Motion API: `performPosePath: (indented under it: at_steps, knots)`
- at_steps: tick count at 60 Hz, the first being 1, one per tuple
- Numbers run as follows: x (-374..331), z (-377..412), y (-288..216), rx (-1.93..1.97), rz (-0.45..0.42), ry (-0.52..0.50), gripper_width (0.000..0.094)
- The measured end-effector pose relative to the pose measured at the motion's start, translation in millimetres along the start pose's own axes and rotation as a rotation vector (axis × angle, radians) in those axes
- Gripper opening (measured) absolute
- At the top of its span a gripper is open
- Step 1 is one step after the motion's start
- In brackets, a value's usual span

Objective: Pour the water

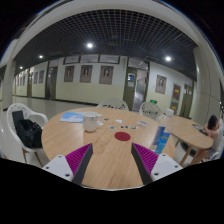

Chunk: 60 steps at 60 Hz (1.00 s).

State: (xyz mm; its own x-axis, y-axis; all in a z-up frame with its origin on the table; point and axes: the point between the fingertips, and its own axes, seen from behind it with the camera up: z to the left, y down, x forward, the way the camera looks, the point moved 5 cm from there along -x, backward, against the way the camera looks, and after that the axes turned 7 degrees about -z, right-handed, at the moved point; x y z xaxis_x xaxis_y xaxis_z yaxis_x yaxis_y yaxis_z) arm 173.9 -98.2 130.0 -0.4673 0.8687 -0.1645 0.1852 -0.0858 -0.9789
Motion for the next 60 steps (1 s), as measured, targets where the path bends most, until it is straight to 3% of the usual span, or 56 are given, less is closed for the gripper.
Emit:
performPosePath:
  at_steps: [13,22,43,51,55,60]
  knots:
    - [7.1,-20.7,1.1,-0.026,-0.026,0.052,0.0826]
    - [3.7,-66.2,13.0,-0.031,-0.009,0.161,0.0828]
    - [117.6,-196.4,33.9,0.06,-0.038,0.378,0.0827]
    - [158.9,-202.9,30.7,0.136,-0.094,0.336,0.0817]
    - [168.6,-203.2,30.3,0.167,-0.109,0.315,0.0459]
    - [167.4,-205.7,29.6,0.156,-0.133,0.335,0.0421]
